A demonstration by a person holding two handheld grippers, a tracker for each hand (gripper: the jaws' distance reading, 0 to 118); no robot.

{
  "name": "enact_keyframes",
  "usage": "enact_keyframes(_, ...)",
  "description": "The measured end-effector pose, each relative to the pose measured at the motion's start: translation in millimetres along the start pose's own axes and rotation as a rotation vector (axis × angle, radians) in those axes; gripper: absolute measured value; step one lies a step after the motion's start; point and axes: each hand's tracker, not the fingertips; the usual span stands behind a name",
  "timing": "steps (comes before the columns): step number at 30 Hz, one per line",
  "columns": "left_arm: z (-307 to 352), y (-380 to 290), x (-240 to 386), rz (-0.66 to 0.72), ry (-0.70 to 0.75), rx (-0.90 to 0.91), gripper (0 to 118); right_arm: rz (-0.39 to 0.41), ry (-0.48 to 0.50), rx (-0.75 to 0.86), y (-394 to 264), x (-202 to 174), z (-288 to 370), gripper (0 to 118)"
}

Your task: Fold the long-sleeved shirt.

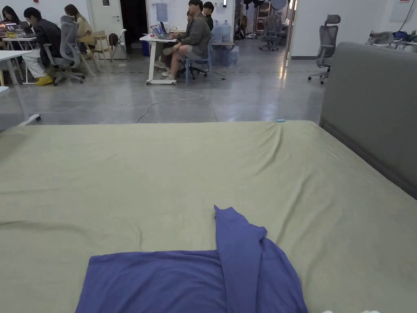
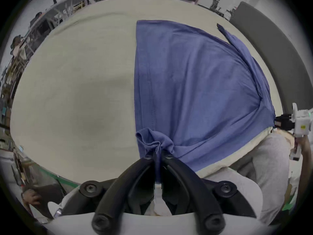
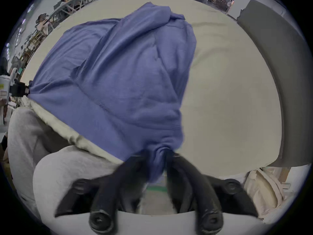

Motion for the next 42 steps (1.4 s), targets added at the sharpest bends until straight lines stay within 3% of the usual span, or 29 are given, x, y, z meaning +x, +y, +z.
enact_keyframes(1,1,1,0,0.01,-0.011,-0.003,7,-0.01,-0.053,-0.01,3,4,1,87)
enact_keyframes(3,13,7,-1,0.032,-0.004,-0.001,10,-0.012,-0.066,-0.027,5,15,6,92)
enact_keyframes(5,39,12,4,0.005,0.042,0.084,59,-0.071,-0.018,0.029,5,28,32,98)
enact_keyframes(6,54,13,6,-0.007,0.052,0.15,75,-0.096,-0.004,0.081,4,32,46,98)
enact_keyframes(7,71,13,8,-0.011,0.05,0.228,85,-0.116,0.004,0.134,3,38,62,98)
enact_keyframes(8,85,14,10,-0.012,0.038,0.288,85,-0.13,0.004,0.182,1,41,78,98)
enact_keyframes(10,100,13,18,0.001,0.014,0.299,84,-0.168,0.011,0.257,-3,41,100,98)
enact_keyframes(11,105,12,22,-0.008,-0.002,0.264,77,-0.187,0.027,0.277,-3,39,105,98)
enact_keyframes(12,105,11,27,-0.025,0.012,0.246,48,-0.217,0.043,0.279,-3,37,108,94)
enact_keyframes(13,99,9,35,-0.068,0.047,0.242,0,-0.235,0.079,0.29,-6,33,108,66)
enact_keyframes(14,93,8,42,-0.099,0.073,0.261,0,-0.226,0.103,0.3,-5,28,106,14)
enact_keyframes(15,90,6,45,-0.073,0.05,0.281,0,-0.217,0.085,0.286,-1,23,98,0)
enact_keyframes(16,86,8,47,-0.063,0.03,0.272,0,-0.172,0.04,0.28,6,17,91,0)
enact_keyframes(17,83,11,53,-0.051,-0.008,0.262,0,-0.198,0.064,0.251,13,9,83,0)
enact_keyframes(21,80,28,66,-0.012,0.003,0.329,0,-0.151,0.1,0.239,61,-11,56,0)
enact_keyframes(22,80,34,68,-0.006,0.006,0.349,0,-0.145,0.12,0.258,79,-14,52,18)
enact_keyframes(24,80,44,71,-0.003,0.0,0.363,0,-0.171,0.14,0.282,113,-12,47,103)
enact_keyframes(25,80,48,74,-0.005,-0.009,0.366,0,-0.186,0.148,0.273,136,-12,38,117)
enact_keyframes(26,79,52,75,-0.009,-0.017,0.369,0,-0.205,0.139,0.234,160,-14,25,116)
enact_keyframes(27,77,54,77,-0.011,-0.022,0.369,0,-0.24,0.204,0.282,176,-14,15,116)
enact_keyframes(28,75,57,78,-0.017,-0.028,0.364,0,-0.2,0.164,0.242,195,-10,0,116)
enact_keyframes(31,70,61,83,-0.029,-0.036,0.354,0,-0.222,0.114,0.105,261,-12,-24,116)
enact_keyframes(33,64,64,83,-0.031,-0.046,0.344,0,-0.168,0.156,0.186,303,-16,-22,116)
enact_keyframes(35,60,67,81,-0.026,-0.053,0.342,0,-0.131,0.123,0.221,353,-28,-24,116)
enact_keyframes(39,51,76,76,-0.014,-0.047,0.334,0,-0.135,0.044,0.126,423,-41,-61,114)
enact_keyframes(41,48,79,71,0.004,-0.053,0.33,0,-0.137,-0.001,0.066,435,-46,-84,96)
enact_keyframes(42,47,80,68,0.013,-0.056,0.329,0,-0.129,-0.008,0.04,435,-47,-93,76)
